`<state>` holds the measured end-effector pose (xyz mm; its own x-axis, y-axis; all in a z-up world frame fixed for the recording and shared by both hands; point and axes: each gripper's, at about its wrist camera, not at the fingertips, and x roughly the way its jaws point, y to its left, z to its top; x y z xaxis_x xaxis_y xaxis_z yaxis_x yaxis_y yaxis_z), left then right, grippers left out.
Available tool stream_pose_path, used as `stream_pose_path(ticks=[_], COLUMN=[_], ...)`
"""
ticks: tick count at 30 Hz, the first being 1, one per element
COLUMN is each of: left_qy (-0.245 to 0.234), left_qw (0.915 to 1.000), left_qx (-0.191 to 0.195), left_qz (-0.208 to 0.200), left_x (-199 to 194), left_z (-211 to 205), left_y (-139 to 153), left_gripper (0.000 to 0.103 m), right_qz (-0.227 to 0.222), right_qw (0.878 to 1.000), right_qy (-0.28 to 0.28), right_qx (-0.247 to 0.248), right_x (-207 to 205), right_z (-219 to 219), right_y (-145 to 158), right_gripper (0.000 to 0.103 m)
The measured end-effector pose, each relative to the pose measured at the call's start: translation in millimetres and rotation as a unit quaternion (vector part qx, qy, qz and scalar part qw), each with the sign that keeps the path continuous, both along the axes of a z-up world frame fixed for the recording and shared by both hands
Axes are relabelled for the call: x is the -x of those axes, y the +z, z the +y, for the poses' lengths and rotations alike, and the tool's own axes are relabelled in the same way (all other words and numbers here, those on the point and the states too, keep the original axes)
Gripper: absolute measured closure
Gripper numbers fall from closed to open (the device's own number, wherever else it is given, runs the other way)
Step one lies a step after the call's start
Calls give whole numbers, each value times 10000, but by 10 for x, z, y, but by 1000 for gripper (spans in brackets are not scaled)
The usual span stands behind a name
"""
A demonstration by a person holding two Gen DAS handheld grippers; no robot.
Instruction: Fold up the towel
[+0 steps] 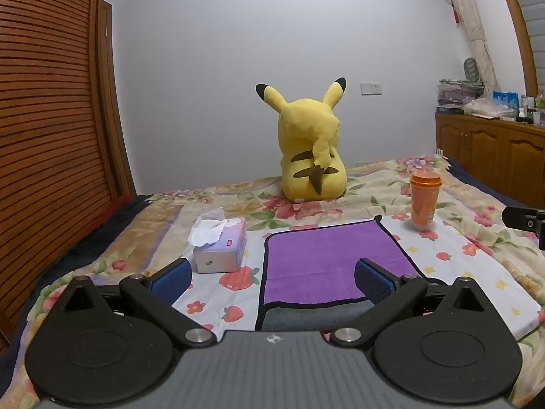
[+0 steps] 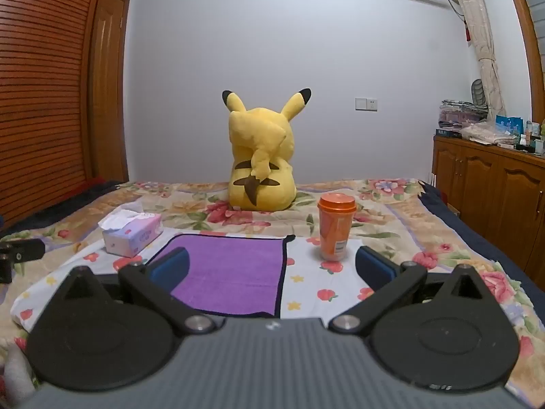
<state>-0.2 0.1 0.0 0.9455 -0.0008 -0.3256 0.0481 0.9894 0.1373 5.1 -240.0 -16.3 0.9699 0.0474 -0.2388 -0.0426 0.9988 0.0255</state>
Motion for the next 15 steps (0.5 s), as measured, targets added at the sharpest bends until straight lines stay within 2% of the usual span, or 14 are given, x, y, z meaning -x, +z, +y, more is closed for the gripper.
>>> stream_pose_path(ticks=[15], left_qy=[3], left_qw=[10000], left_qx=[-37], left_qz=[-13], left_x=[0], left_z=[-3], left_y=[-2], left_gripper=[0], right_qz=[-19], right_qw=[10000], right_qy=[-4], right_qx=[5], right_x=[3], right_z=[-25], right_y=[-10], right_gripper=[0])
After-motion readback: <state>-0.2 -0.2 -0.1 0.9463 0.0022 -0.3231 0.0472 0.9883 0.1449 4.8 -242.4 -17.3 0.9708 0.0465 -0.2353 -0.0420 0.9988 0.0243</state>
